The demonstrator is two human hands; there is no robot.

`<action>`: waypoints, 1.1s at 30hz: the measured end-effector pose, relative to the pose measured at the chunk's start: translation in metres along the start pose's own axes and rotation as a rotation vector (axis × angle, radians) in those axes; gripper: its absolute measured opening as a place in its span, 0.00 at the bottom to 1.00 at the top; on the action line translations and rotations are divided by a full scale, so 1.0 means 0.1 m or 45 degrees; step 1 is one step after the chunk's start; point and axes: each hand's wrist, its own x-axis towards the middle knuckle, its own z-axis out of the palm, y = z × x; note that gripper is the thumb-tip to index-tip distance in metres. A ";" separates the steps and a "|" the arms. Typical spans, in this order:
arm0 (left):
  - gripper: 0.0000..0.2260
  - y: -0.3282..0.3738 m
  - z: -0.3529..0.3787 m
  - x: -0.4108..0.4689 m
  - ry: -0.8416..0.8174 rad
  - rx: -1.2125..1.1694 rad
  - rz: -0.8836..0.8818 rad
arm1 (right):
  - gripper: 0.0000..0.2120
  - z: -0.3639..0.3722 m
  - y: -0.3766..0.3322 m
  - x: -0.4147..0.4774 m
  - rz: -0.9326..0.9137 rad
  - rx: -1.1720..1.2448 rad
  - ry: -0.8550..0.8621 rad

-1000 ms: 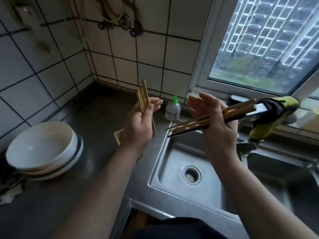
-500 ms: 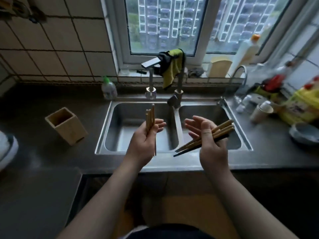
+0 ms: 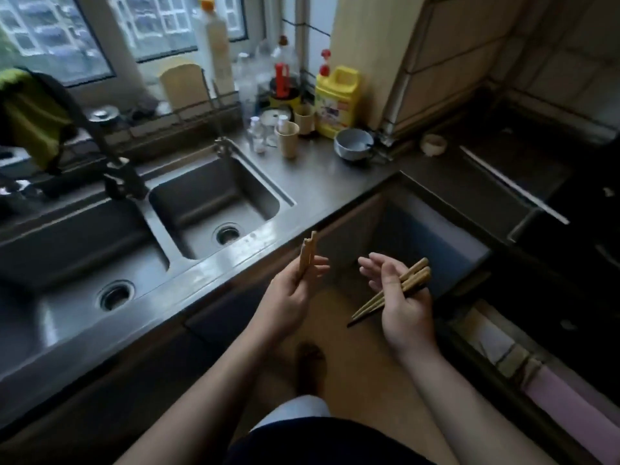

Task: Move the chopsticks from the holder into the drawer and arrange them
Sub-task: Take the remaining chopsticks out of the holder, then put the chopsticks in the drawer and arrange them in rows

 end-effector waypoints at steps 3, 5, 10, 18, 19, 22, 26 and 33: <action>0.12 0.07 0.57 0.17 -0.236 0.040 0.014 | 0.14 -0.56 0.11 -0.02 0.048 -0.061 0.184; 0.11 0.16 0.98 0.28 -0.386 0.033 0.010 | 0.13 -0.94 0.20 -0.03 0.076 -0.110 0.319; 0.11 0.30 2.04 0.51 -0.672 -0.001 0.012 | 0.12 -1.84 0.44 -0.05 0.140 -0.172 0.609; 0.11 0.46 3.54 0.92 -1.027 0.045 -0.001 | 0.13 -3.12 0.76 0.15 0.334 -0.204 0.834; 0.11 0.46 3.71 0.97 -1.065 0.051 -0.014 | 0.13 -3.26 0.82 0.19 0.374 -0.215 0.847; 0.12 0.47 4.17 1.12 -1.163 0.104 -0.035 | 0.12 -3.66 0.95 0.30 0.486 -0.280 0.893; 0.12 0.44 4.71 1.26 -1.262 0.206 -0.095 | 0.12 -4.08 1.00 0.43 0.588 -0.311 0.989; 0.11 0.26 5.48 1.34 -1.331 0.396 -0.238 | 0.12 -4.54 1.29 0.50 0.758 -0.135 1.079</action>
